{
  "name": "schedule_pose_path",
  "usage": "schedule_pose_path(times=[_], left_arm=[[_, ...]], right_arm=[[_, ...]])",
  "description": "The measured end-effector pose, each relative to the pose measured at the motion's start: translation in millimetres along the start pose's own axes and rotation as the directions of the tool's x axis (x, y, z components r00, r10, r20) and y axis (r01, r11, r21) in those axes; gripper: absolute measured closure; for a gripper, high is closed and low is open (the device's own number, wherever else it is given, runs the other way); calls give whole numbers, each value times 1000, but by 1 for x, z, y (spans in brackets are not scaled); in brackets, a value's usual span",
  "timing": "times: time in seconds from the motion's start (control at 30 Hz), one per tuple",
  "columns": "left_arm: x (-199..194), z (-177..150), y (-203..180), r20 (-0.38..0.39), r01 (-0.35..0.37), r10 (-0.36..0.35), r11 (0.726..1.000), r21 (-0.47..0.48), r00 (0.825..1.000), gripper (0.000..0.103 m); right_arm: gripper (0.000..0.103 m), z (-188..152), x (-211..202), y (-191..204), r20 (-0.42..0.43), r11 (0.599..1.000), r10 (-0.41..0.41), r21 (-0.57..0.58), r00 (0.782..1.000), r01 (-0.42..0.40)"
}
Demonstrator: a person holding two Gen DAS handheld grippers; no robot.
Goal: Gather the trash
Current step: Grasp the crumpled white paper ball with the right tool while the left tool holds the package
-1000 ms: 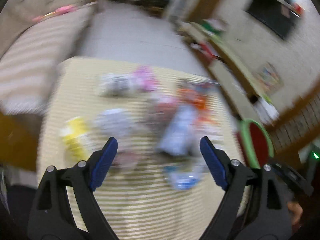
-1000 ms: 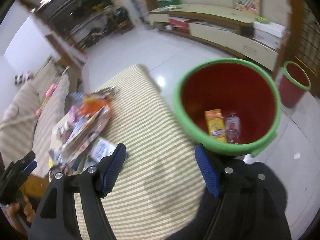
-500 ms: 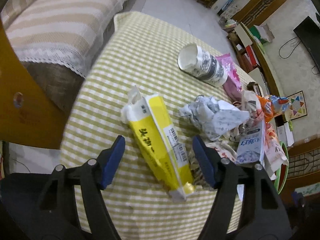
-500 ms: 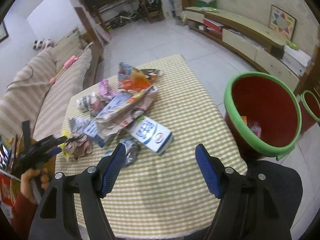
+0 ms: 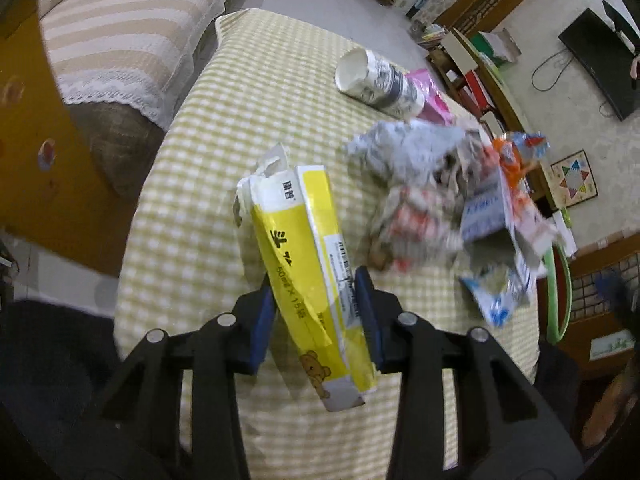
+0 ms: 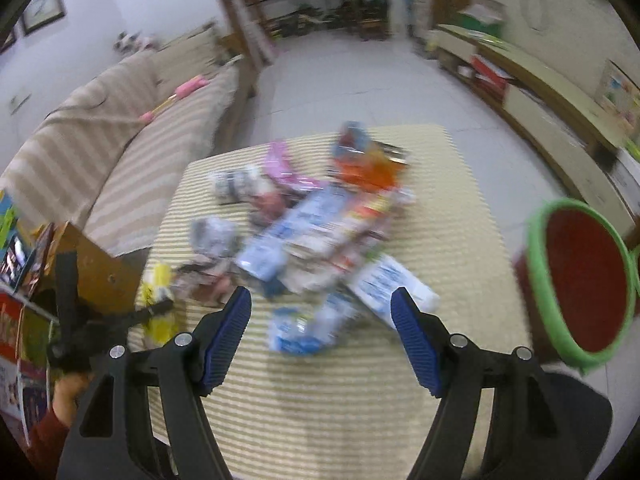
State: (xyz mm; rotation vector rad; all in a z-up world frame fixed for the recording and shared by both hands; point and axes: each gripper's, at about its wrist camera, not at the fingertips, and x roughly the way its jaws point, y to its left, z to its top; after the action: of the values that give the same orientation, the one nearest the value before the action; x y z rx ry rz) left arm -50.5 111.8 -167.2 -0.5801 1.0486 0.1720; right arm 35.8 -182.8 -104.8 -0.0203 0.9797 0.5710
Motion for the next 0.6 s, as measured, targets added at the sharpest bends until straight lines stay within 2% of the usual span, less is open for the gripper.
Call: schedule_pose_path(times=[0.1,0.27,0.5,0.6], left_arm=[[0,-11,2,-2,-3,3,1000,2,1000,66],[10,-8,7,-4,9,-9,1000,-9,1000,66],[11,-7,8,5,15,-15,1000,-4,1000,65],[10,-8,8,6,21,-21,1000,-8,1000,65]], right_arm=[[33,18,30,27,-33,996,79,-27,996,-80],[33,44,81,72,-95,985,126,-105,988,-135],[33,62,139,102,-198,979,135,-124,971,-162],[33,63,159,113,-234,977,113,-148,966,-151]])
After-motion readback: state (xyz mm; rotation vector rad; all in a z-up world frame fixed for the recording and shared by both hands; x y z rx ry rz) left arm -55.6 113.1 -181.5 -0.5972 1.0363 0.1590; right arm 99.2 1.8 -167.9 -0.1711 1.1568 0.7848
